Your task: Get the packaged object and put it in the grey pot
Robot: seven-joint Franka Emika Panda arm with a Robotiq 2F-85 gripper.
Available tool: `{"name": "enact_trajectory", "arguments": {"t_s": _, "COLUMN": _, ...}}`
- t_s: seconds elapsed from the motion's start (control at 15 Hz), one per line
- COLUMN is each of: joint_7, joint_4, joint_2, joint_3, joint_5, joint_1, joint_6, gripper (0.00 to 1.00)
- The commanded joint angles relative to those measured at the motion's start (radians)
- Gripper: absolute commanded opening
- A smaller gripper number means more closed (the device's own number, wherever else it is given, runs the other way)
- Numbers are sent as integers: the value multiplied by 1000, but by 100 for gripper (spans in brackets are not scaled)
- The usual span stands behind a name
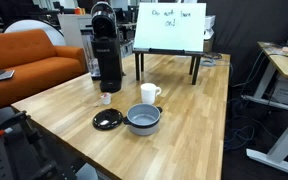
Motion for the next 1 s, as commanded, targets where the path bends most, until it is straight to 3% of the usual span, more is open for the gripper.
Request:
{"name": "enact_trajectory", "arguments": {"t_s": 0.0, "joint_7": 2, "joint_4": 3, "joint_2": 1, "joint_3": -6, "joint_5": -2, "joint_1": 7, "joint_6": -2, "gripper": 100}}
{"name": "enact_trajectory", "arguments": {"t_s": 0.73, "joint_7": 2, "joint_4": 3, "joint_2": 2, "joint_3": -5, "joint_5": -2, "joint_1": 8, "joint_6": -3, "gripper": 100}}
{"name": "enact_trajectory", "arguments": {"t_s": 0.93, "joint_7": -43, "joint_4": -4, "joint_2": 8, "joint_3": -22, "joint_5": 68, "joint_1": 27, "joint_6": 47, "gripper": 100}}
